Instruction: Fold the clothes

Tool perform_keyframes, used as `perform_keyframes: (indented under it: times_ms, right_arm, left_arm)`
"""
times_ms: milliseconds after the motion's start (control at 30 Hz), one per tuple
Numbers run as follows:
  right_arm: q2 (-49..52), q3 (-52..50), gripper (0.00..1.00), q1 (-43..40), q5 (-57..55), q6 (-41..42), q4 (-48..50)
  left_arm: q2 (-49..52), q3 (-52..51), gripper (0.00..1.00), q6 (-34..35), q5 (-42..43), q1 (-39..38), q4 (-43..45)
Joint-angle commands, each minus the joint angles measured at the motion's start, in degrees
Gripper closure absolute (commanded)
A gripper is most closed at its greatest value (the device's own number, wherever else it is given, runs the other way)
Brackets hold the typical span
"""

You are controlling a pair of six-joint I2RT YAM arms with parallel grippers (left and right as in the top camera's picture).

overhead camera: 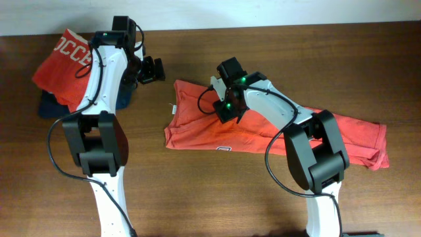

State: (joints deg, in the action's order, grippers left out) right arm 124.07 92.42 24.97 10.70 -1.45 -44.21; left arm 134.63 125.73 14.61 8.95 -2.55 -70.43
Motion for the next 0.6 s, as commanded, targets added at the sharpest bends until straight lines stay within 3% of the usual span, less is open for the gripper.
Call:
perform_keyframes:
  times_ms: [0,567]
  right_arm:
    - [-1.38,1.18,0.96,0.02,-4.39,3.72,-0.2]
    - [-1.38,1.18,0.96,0.04,-11.63,10.1,-4.7]
  left_arm:
    - [1.22,-0.11,0.01,-0.09,-0.44,0.04,0.15]
    - [1.22,-0.11,0.01,-0.09,-0.46,0.04,0.15]
